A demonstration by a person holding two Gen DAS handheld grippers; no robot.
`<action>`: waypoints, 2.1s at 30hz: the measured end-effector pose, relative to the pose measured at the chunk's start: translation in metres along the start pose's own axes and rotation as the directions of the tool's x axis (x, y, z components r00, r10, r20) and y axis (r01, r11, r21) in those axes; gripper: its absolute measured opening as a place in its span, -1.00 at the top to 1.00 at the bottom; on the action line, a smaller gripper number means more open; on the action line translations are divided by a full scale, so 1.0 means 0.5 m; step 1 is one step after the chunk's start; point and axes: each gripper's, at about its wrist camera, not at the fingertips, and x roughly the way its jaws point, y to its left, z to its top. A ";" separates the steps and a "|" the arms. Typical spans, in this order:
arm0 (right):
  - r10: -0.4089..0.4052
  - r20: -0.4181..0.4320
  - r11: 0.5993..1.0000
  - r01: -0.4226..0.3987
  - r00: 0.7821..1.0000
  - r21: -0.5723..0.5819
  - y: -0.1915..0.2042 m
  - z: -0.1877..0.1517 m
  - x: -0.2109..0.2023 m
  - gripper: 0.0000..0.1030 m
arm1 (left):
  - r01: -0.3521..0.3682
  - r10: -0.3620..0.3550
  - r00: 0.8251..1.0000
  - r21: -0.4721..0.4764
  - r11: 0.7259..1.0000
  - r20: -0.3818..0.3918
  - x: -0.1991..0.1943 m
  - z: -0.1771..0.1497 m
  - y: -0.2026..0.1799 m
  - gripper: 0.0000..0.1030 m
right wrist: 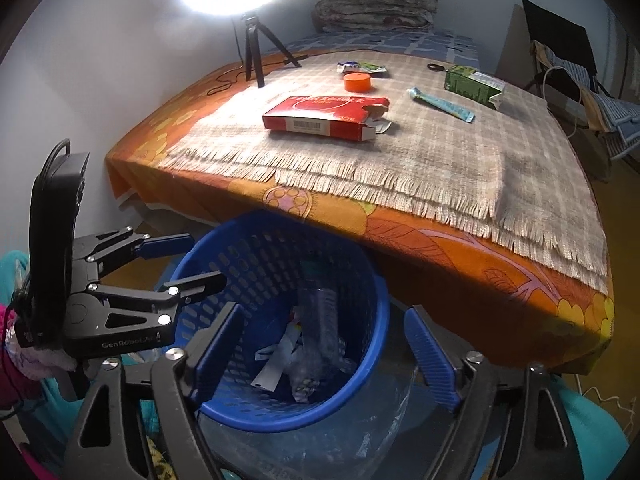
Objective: Collect trash
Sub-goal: 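Open both tools to drop the wrapper and bottle into the basket, then move both tools back over the bed toward the red medicine box, then grasp the red medicine box with left tool while right tool grasps the blue tube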
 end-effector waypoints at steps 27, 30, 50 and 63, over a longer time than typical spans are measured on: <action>0.028 0.089 0.991 -0.039 0.996 0.126 -0.070 0.092 -0.037 -0.97 | 0.050 -0.050 0.998 0.009 0.999 0.045 0.002 0.198 0.052 -0.41; 0.021 0.117 0.993 -0.034 0.993 0.111 -0.084 0.126 -0.044 -0.98 | 0.057 -0.058 0.997 0.003 0.998 0.049 0.022 0.241 0.069 -0.41; 0.007 0.189 0.985 -0.039 0.982 0.165 -0.252 0.314 0.066 -0.98 | 0.147 -0.154 0.988 -0.172 0.974 -0.026 0.250 0.502 0.211 -0.41; 0.026 0.174 0.965 -0.070 0.984 0.251 -0.311 0.337 0.087 -0.98 | 0.243 -0.265 0.949 -0.139 0.960 -0.169 0.287 0.478 0.202 -0.41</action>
